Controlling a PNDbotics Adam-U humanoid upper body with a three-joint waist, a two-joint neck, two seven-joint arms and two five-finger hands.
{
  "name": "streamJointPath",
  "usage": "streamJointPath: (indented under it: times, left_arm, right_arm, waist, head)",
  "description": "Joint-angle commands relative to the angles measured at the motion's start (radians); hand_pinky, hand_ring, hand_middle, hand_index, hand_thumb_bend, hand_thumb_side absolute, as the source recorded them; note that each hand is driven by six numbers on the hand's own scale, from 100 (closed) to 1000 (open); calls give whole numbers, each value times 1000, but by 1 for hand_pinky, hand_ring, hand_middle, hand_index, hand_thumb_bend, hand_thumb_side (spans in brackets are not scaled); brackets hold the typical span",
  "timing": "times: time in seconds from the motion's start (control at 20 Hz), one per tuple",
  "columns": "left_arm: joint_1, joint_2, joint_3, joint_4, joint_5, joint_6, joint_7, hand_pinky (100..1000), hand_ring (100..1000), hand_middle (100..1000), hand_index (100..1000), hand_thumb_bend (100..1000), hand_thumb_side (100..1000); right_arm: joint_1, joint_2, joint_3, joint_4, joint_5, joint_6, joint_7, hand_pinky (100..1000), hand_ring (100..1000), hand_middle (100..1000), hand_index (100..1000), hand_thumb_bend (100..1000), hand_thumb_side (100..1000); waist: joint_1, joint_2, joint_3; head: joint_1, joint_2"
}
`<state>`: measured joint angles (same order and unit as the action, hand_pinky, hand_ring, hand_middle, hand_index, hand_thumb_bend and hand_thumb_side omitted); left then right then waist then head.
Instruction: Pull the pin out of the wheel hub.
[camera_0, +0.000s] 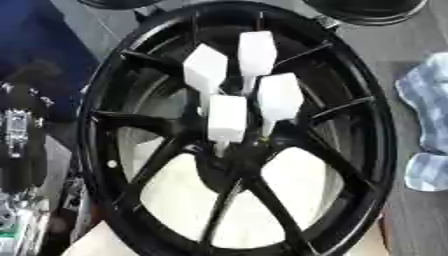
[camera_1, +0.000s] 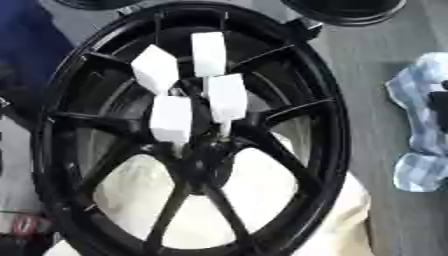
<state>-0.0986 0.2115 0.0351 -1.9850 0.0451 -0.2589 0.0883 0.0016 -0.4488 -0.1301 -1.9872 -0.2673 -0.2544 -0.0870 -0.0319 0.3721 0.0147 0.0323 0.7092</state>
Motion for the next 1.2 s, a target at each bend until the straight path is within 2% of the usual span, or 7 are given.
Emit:
streamJointPath:
  times: [0.05,0.3,0.45,0.55,0.7,0.85,1.2]
  left_arm:
    - [-5,17,4,-15,5,-1,-4,806,924,693,825,100,765]
    - [0,22,4,-15,4,0,-5,806,924,694,825,100,765]
    - [4,25,4,-15,2,0,-5,806,925,694,825,100,765]
    - [7,27,3,-15,0,0,-5,806,925,694,825,100,765]
    - [12,31,3,-15,-2,-1,-5,806,926,694,825,100,764]
    - [17,34,2,-15,-5,0,-6,806,926,694,825,100,764]
    - [22,43,-5,-15,-11,2,-10,806,927,694,825,100,765]
  right_arm:
    - [7,-66,-18,-13,12,-29,4,738,708,683,580,412,366]
    - [43,-205,-32,-13,78,-125,21,740,711,681,594,398,360]
    - [52,-311,-49,-13,115,-194,24,742,715,680,608,387,360]
    - [55,-396,-60,-13,143,-221,37,746,719,681,621,372,368]
    - [52,-525,-72,-13,201,-230,86,752,727,683,650,348,384]
    - [40,-631,-64,-13,257,-216,151,756,736,688,674,340,389]
    - [-48,-796,5,-13,297,-187,271,767,750,698,707,353,361]
  waist:
    - [0,-26,-2]
    - [-5,-31,-7]
    - [-7,-34,-11]
    - [-8,-37,-14]
    - [-11,-42,-18]
    - [-15,-45,-20]
    - [-27,-48,-14]
  head:
    - [-4,-11]
    - [-6,-10]
    - [-6,-5]
    - [-5,0]
    - [-8,4]
    - [-11,5]
    - [-26,5]
